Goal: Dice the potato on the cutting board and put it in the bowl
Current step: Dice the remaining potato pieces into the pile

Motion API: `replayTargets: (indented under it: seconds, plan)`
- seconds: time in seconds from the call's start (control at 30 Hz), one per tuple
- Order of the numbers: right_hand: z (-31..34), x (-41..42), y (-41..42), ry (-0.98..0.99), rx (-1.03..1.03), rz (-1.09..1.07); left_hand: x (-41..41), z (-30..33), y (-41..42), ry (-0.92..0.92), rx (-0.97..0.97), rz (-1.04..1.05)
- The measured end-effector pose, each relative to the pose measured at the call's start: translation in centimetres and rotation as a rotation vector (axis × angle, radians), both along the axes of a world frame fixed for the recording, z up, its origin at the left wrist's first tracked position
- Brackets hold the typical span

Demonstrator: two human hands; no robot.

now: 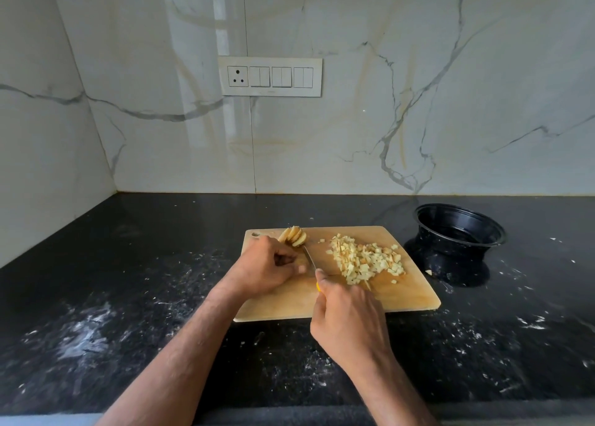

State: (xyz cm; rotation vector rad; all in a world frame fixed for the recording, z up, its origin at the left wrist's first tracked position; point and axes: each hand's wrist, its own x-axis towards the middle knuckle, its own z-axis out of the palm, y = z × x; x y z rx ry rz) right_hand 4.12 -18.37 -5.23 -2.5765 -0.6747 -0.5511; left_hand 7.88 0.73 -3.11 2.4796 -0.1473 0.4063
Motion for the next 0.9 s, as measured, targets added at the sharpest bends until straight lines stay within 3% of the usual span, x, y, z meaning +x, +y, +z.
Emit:
replayTargets:
  seconds: [0.1,0.63,0.9]
  plan:
    - [0.2,-0.2,0.6,-0.012,-0.024,-0.003,0.0,0.1,-0.7,0.025,0.067,0.055]
    - [0.1,0.3,1.2,-0.067,-0.032,0.001,0.1,-0.1,-0.5,0.015,-0.019,0.038]
    - [0.3,0.8,1.1,0.006,-0.005,0.022,0.1,-0.2,-0.8,0.026,-0.040,0.095]
